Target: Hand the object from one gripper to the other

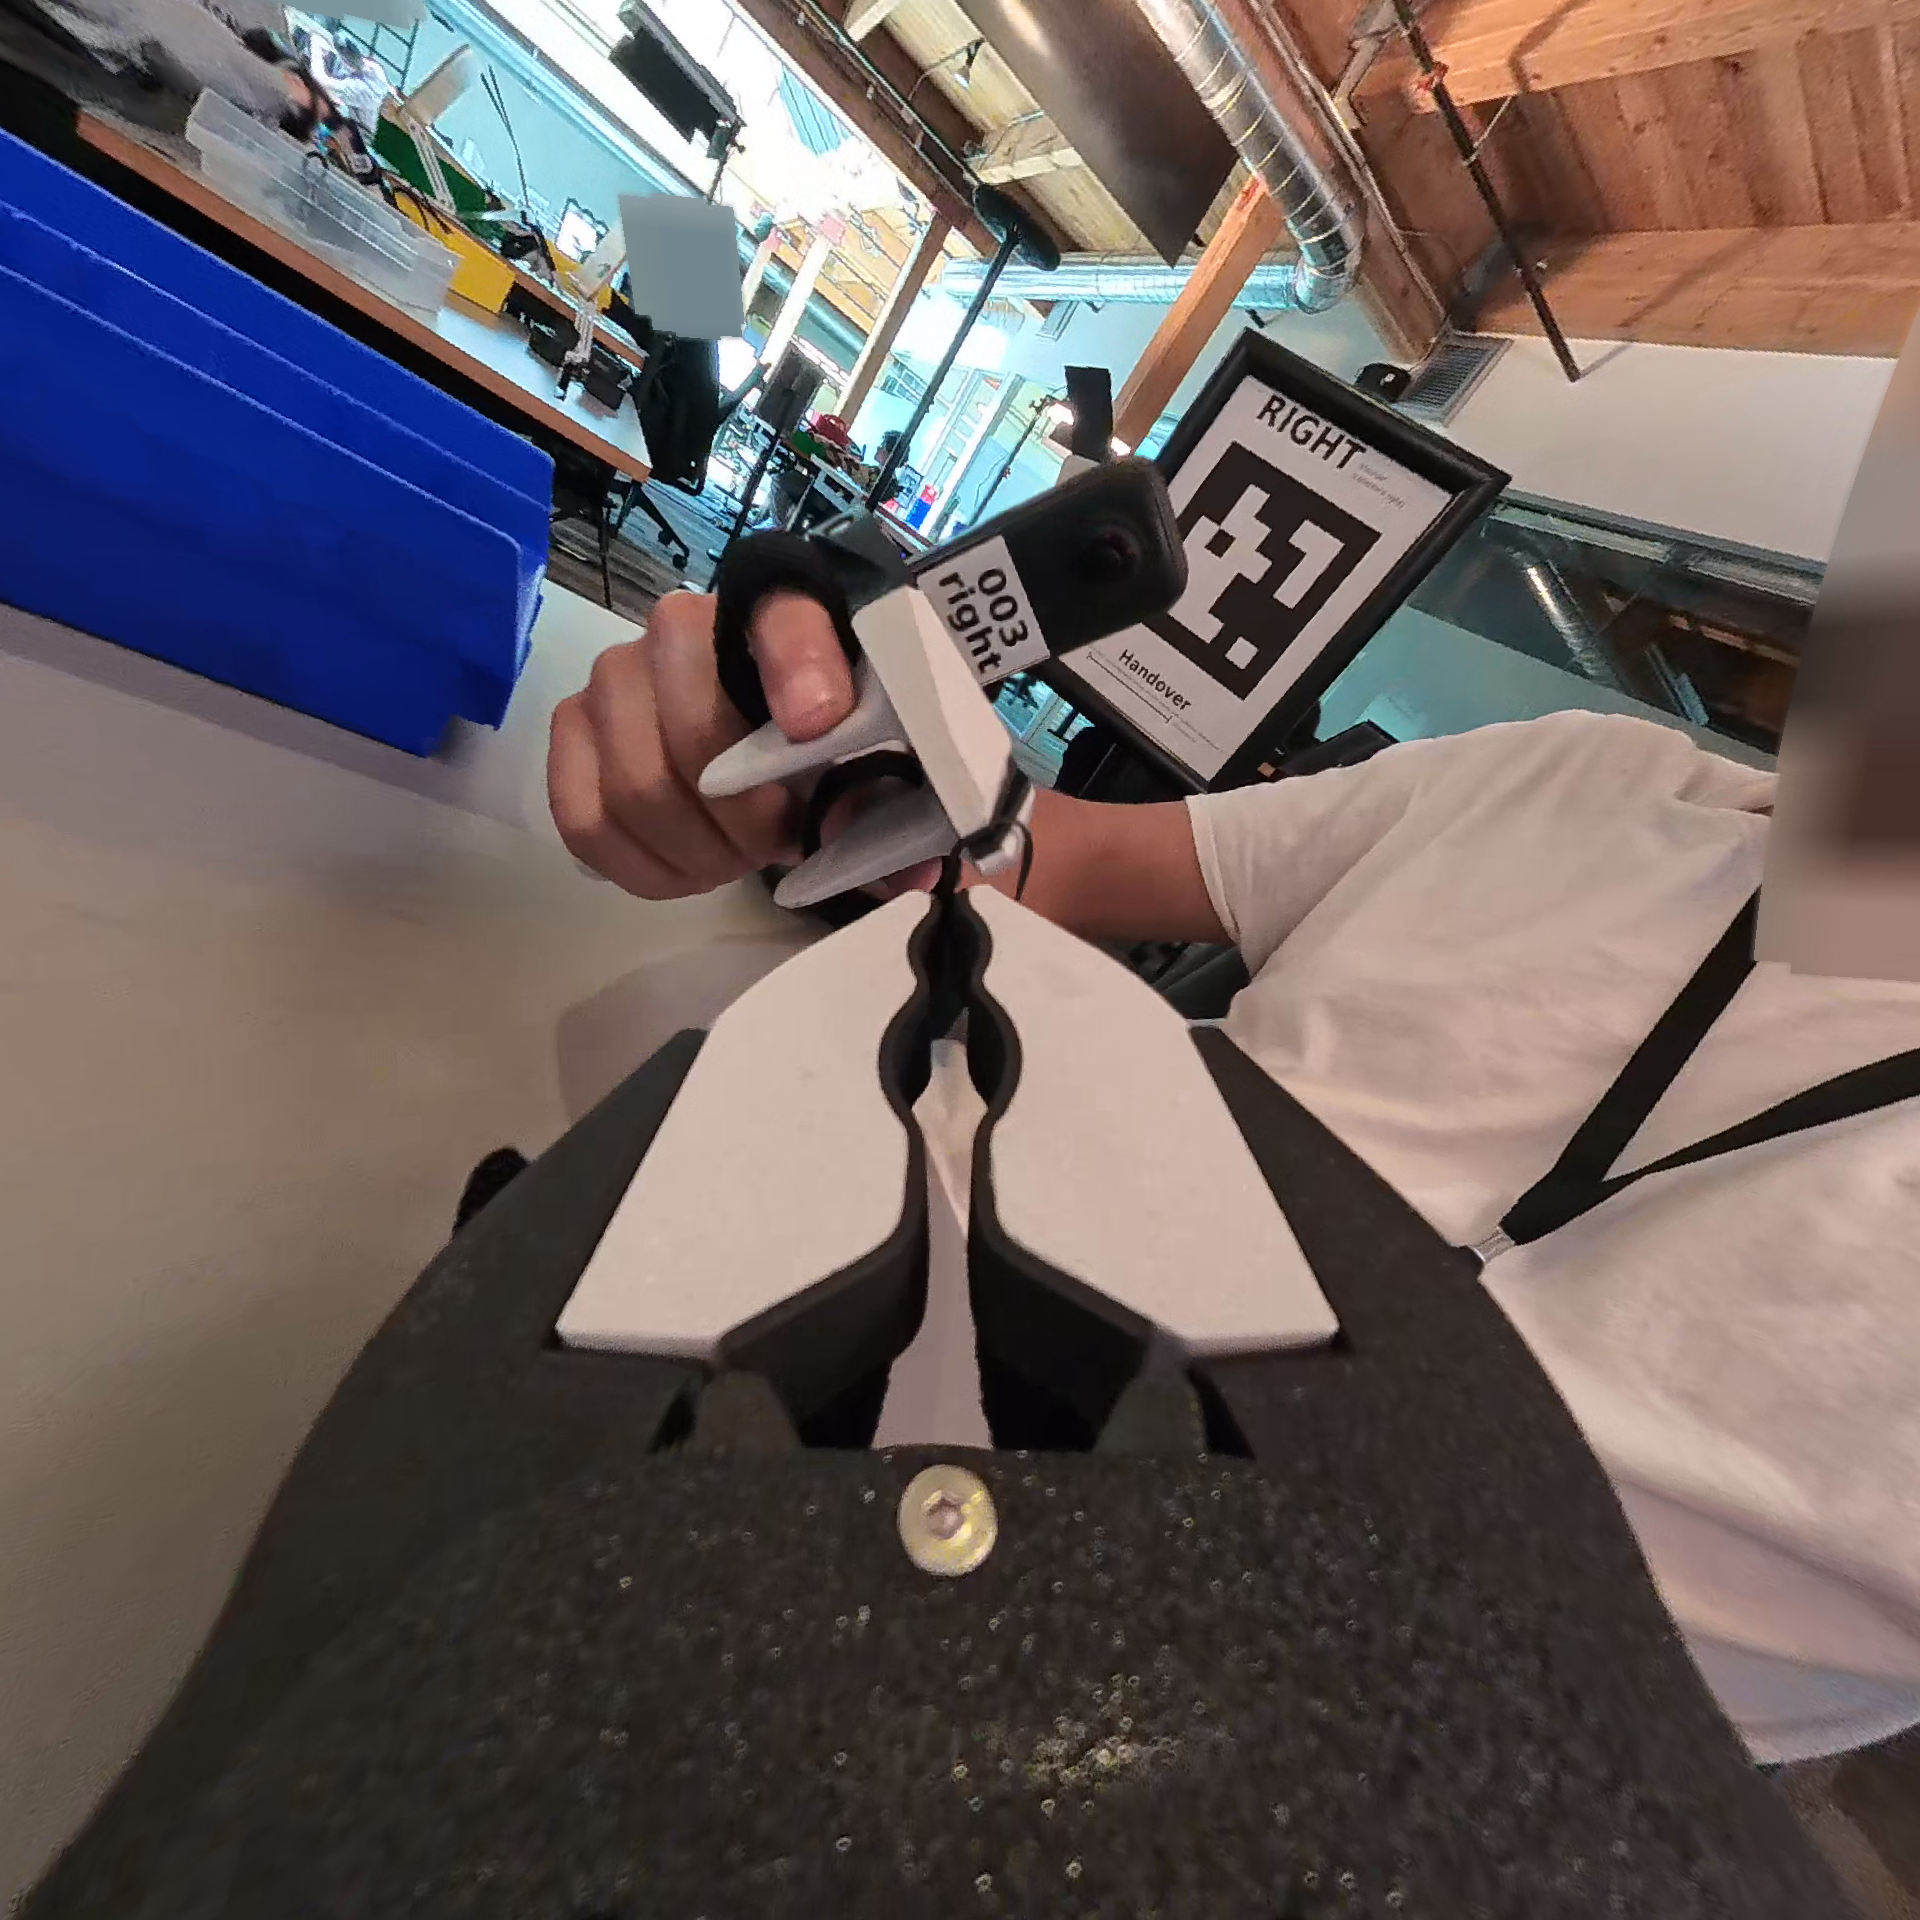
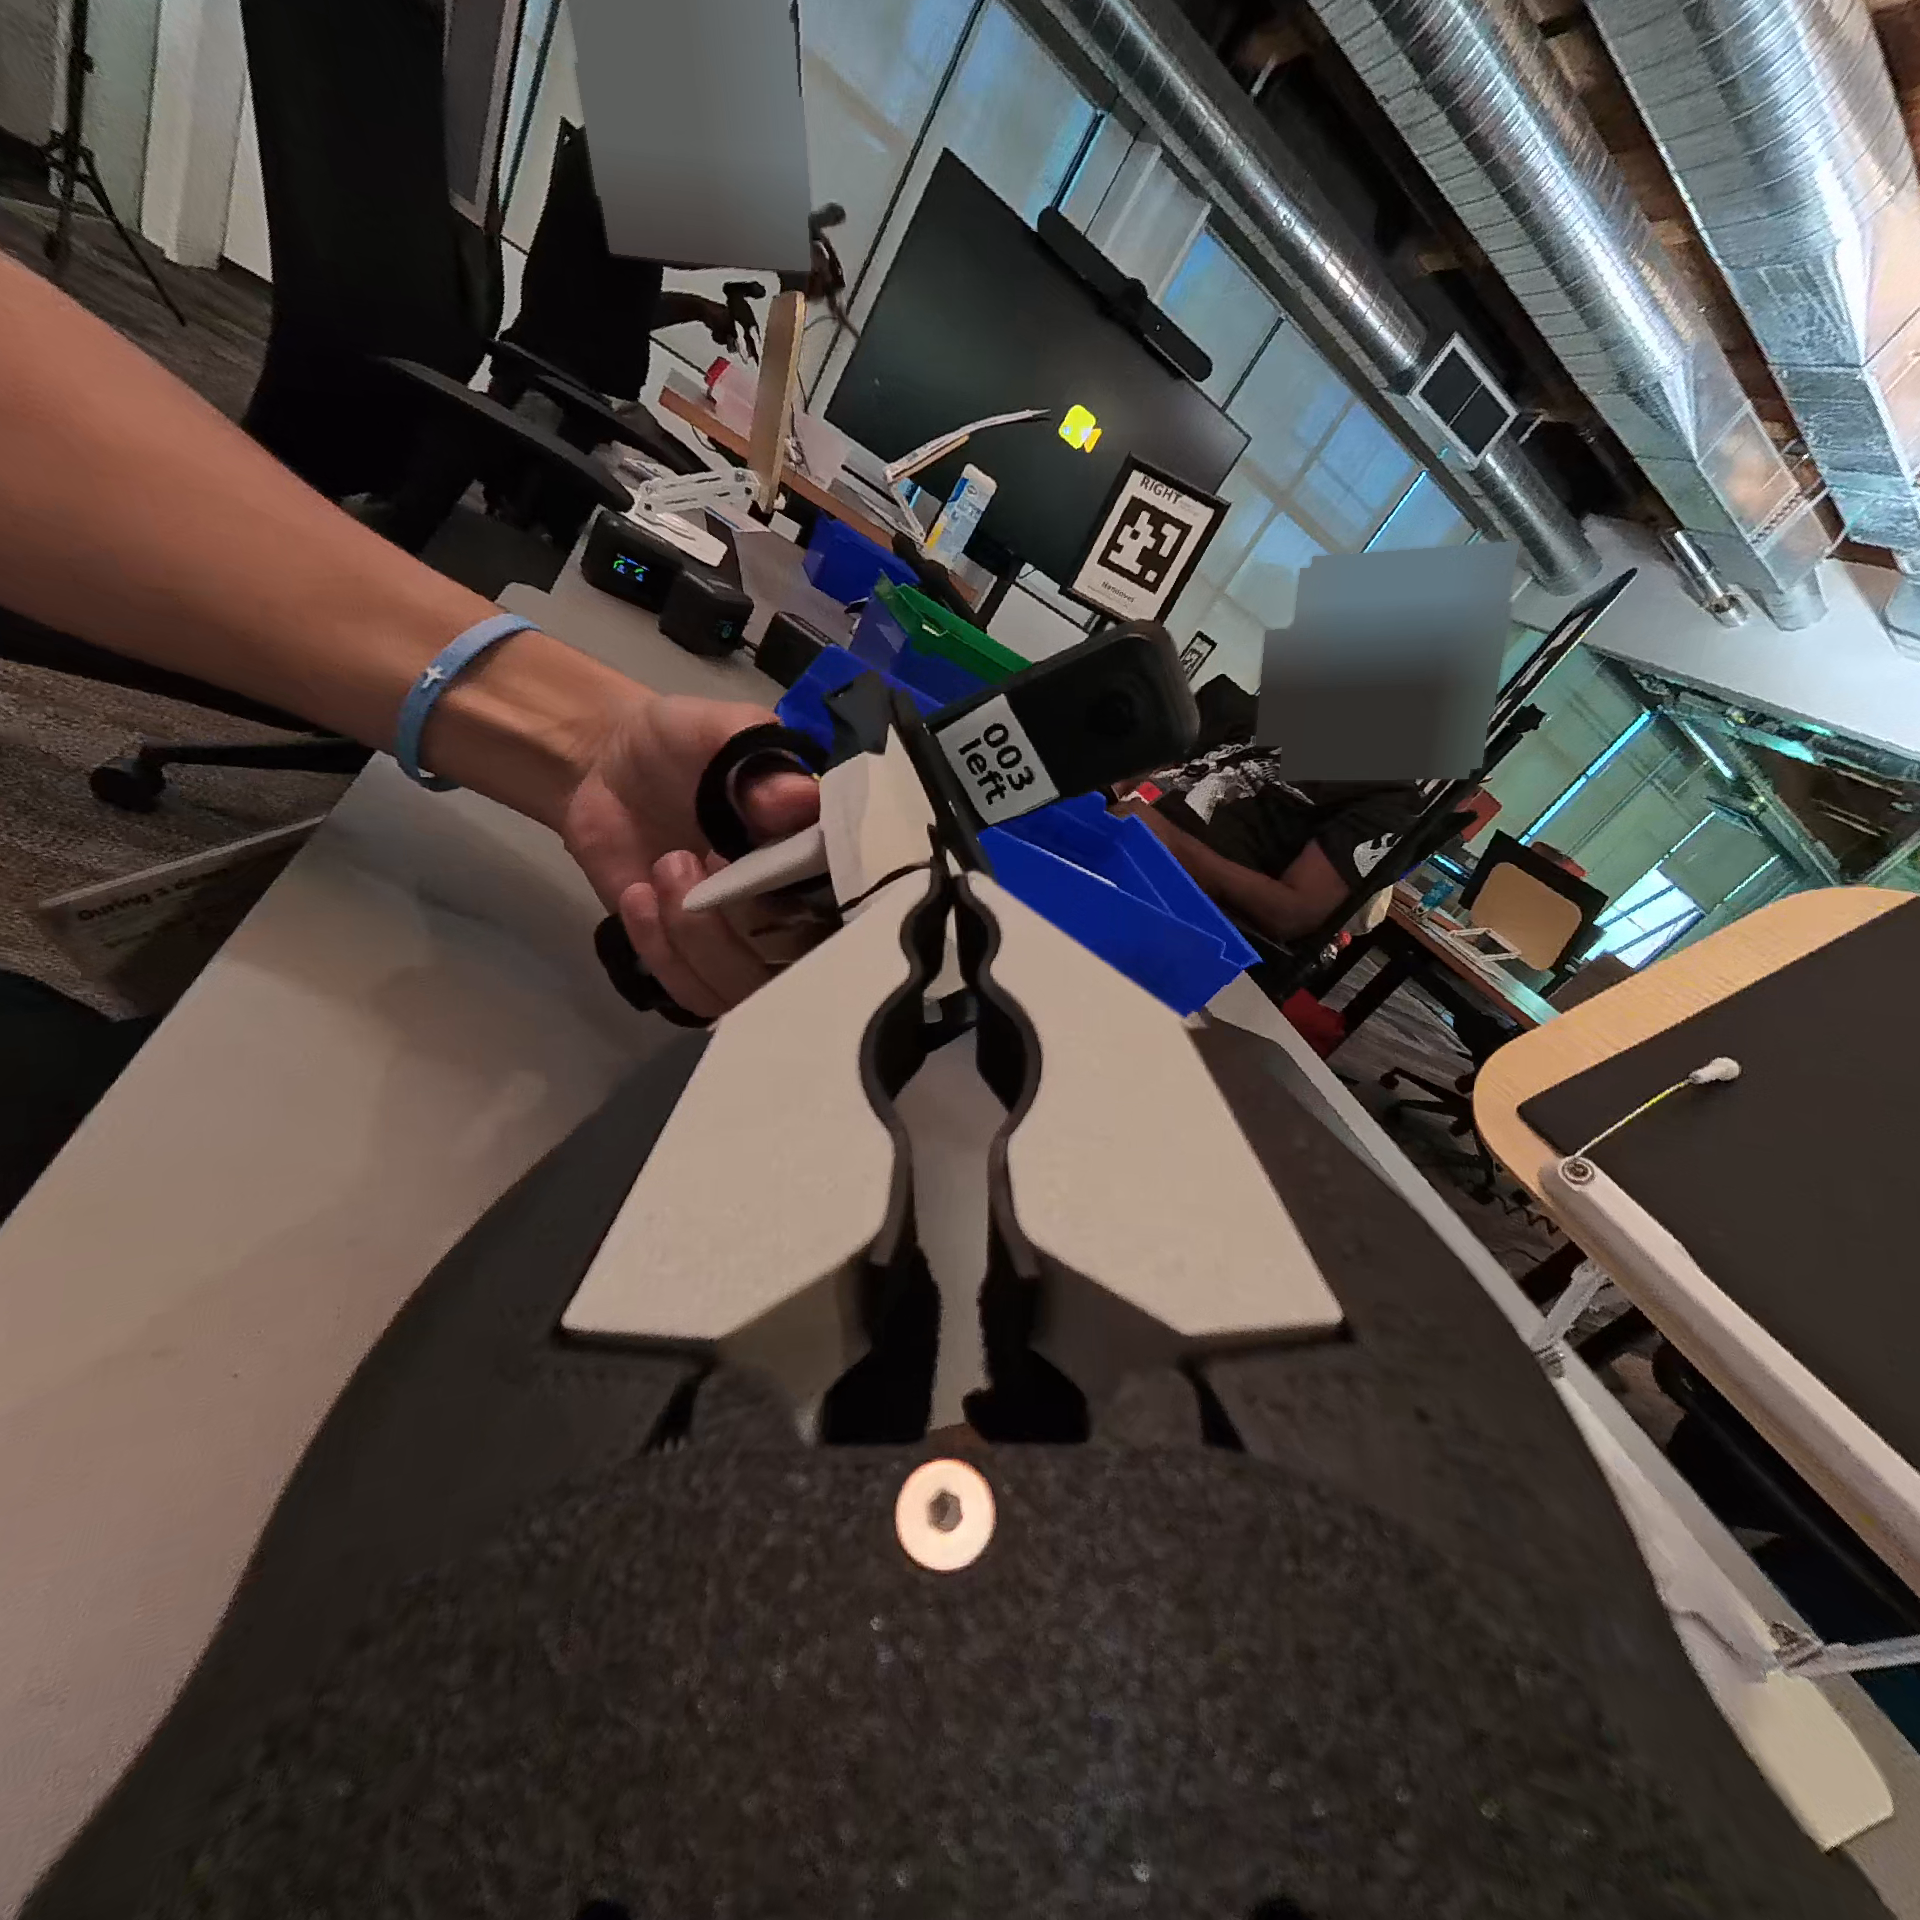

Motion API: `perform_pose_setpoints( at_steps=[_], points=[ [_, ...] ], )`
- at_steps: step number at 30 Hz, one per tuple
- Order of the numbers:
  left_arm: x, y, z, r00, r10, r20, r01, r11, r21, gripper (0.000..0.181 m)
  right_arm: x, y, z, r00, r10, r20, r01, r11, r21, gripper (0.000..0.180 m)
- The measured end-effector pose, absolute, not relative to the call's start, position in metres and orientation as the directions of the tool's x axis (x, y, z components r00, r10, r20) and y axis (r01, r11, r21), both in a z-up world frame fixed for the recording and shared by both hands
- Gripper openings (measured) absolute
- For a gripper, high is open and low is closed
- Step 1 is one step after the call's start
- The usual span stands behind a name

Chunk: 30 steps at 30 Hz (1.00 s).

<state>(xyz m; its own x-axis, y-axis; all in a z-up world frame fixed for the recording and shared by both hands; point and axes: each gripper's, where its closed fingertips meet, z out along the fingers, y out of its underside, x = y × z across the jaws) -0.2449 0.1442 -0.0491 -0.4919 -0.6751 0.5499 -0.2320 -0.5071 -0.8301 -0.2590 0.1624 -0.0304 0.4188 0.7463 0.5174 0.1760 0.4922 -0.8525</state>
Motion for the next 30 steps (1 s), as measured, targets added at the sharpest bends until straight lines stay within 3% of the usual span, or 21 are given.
perform_pose_setpoints(
  at_steps=[4, 5, 7, 12, 16, 23, 30],
  points=[
    [-0.241, 0.156, -0.055, -0.437, -0.706, 0.557, -0.210, -0.522, -0.826, 0.000, -0.254, 0.171, -0.036, 0.403, 0.796, 0.452, 0.172, 0.420, -0.891, 0.000],
    [-0.238, 0.164, -0.058, -0.385, -0.741, 0.550, -0.190, -0.519, -0.833, 0.007, -0.251, 0.175, -0.036, 0.419, 0.785, 0.457, 0.180, 0.422, -0.889, 0.000],
    [-0.230, 0.193, -0.069, -0.181, -0.849, 0.497, -0.134, -0.479, -0.867, 0.041, -0.241, 0.192, -0.042, 0.482, 0.736, 0.476, 0.254, 0.403, -0.879, 0.000],
    [-0.239, 0.231, -0.083, 0.151, -0.963, 0.224, -0.179, -0.250, -0.952, 0.030, -0.205, 0.239, -0.075, 0.547, 0.542, 0.638, 0.602, 0.275, -0.749, 0.001],
    [-0.234, 0.232, -0.099, 0.241, -0.970, -0.023, -0.336, -0.061, -0.940, 0.026, -0.203, 0.248, -0.085, 0.511, 0.448, 0.734, 0.729, 0.226, -0.646, 0.000],
    [-0.225, 0.225, -0.100, 0.251, -0.968, 0.000, -0.331, -0.086, -0.940, 0.022, -0.224, 0.239, -0.089, 0.475, 0.446, 0.759, 0.744, 0.256, -0.617, 0.001],
    [-0.226, 0.221, -0.097, 0.213, -0.977, 0.012, -0.317, -0.081, -0.945, 0.004, -0.230, 0.235, -0.086, 0.490, 0.472, 0.733, 0.706, 0.277, -0.651, 0.000]
  ],
)
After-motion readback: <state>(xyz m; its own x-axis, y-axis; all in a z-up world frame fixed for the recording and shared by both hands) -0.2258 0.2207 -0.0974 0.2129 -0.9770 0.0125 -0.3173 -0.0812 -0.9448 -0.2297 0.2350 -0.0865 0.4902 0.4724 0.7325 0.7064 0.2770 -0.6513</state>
